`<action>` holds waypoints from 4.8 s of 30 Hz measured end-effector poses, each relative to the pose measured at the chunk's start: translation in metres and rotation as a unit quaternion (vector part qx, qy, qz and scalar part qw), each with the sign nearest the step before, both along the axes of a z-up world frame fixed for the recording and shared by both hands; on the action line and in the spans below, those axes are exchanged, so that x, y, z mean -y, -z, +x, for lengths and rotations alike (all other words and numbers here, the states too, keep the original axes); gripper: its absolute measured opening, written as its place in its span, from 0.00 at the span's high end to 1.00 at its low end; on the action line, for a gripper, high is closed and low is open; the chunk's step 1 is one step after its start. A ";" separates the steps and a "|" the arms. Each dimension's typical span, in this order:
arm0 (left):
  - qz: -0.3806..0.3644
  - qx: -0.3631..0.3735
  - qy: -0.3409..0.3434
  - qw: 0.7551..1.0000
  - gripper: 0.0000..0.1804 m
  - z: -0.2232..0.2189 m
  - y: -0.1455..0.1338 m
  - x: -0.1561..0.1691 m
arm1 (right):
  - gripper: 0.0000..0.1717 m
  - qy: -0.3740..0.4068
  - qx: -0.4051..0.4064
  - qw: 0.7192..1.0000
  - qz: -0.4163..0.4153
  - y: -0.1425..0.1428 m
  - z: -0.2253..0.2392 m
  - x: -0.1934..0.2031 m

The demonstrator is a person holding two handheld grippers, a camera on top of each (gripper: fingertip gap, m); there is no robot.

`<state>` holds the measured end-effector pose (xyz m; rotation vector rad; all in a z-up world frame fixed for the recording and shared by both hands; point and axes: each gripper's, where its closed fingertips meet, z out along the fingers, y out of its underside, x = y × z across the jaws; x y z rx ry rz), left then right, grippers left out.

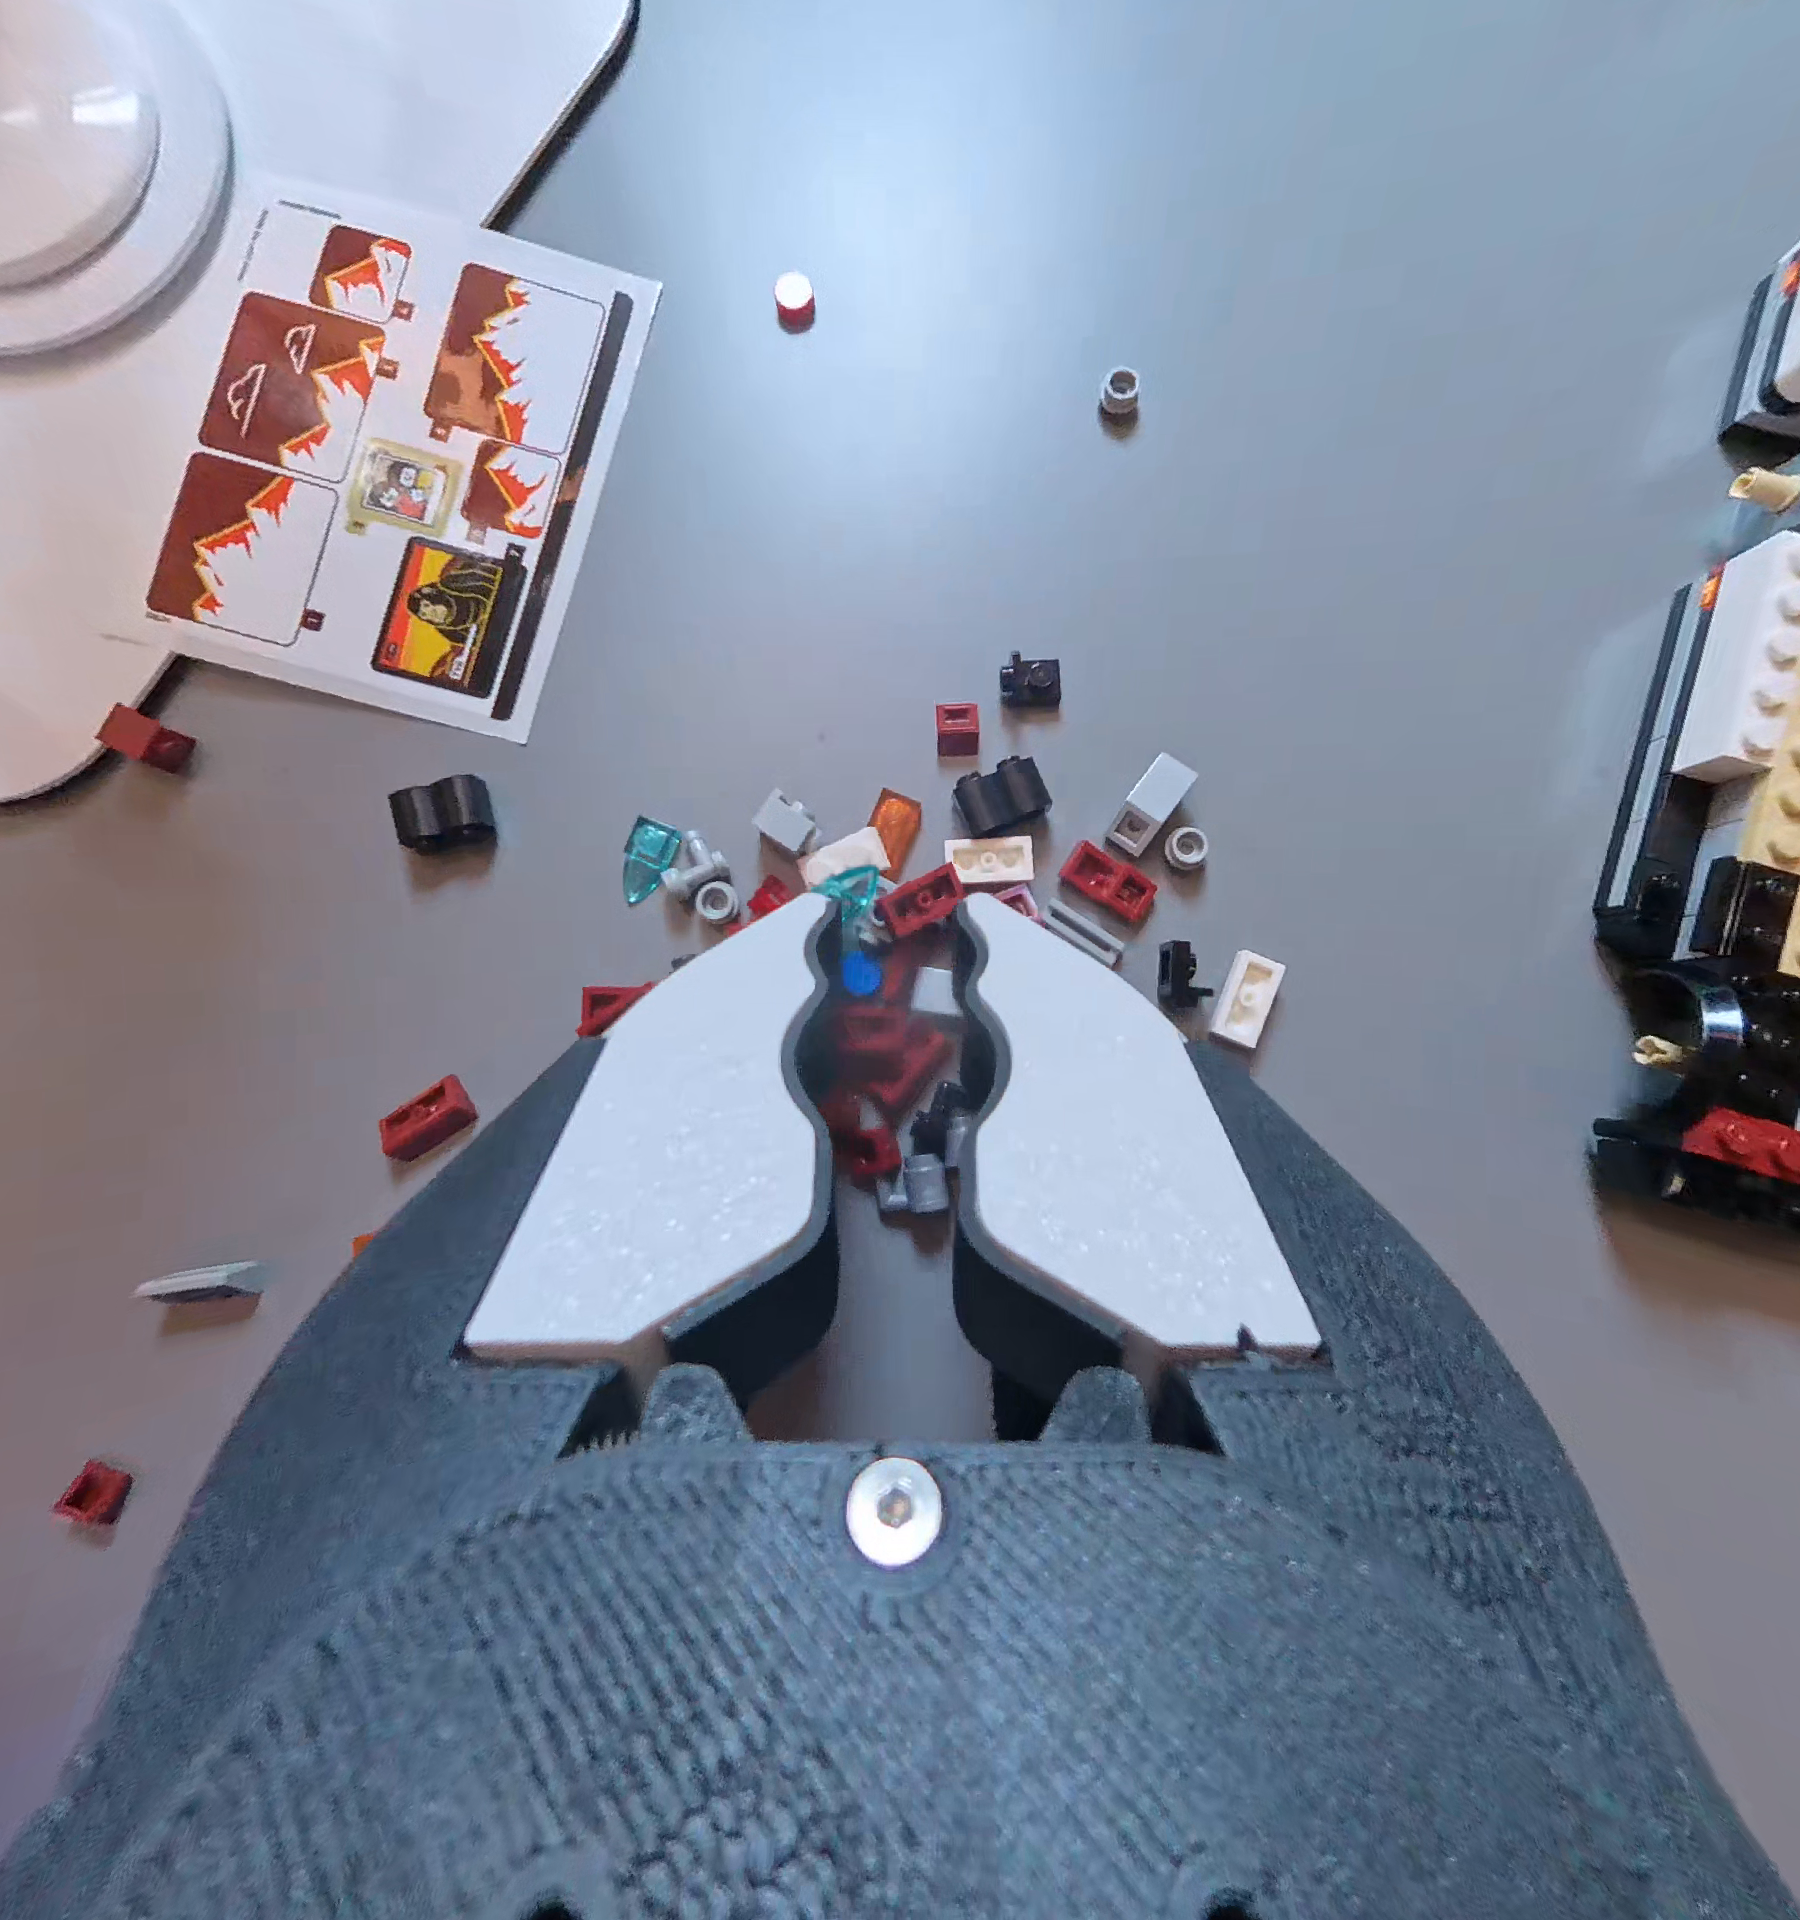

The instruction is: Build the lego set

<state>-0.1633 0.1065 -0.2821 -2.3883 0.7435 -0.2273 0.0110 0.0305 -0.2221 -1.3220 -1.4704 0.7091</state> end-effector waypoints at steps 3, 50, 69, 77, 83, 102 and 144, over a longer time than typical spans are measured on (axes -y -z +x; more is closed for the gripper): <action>-0.001 0.003 0.013 1.000 0.94 0.006 0.002 0.000 | 0.81 -0.005 -0.001 1.000 0.009 0.000 0.000 0.001; 0.123 0.289 0.080 0.946 0.90 0.040 -0.049 0.051 | 0.92 -0.170 0.118 0.976 0.069 0.023 -0.139 -0.034; 0.063 0.004 0.050 0.997 0.89 -0.013 -0.009 0.050 | 0.83 -0.035 0.119 0.992 0.034 -0.007 -0.033 -0.051; 0.002 -0.040 0.075 0.996 0.94 -0.026 -0.006 0.058 | 0.85 0.010 0.099 0.995 0.016 -0.005 0.025 -0.033; 0.005 -0.051 0.072 0.996 0.94 -0.026 -0.016 0.054 | 0.85 0.012 0.088 0.996 -0.003 0.001 0.033 -0.027; -0.016 -0.085 0.089 0.992 0.95 -0.017 0.003 0.012 | 0.86 0.008 0.059 0.998 -0.016 0.006 0.040 -0.024; 0.063 -0.035 0.113 0.991 0.95 0.001 -0.004 0.072 | 0.86 -0.042 0.082 0.996 0.015 0.006 0.006 0.004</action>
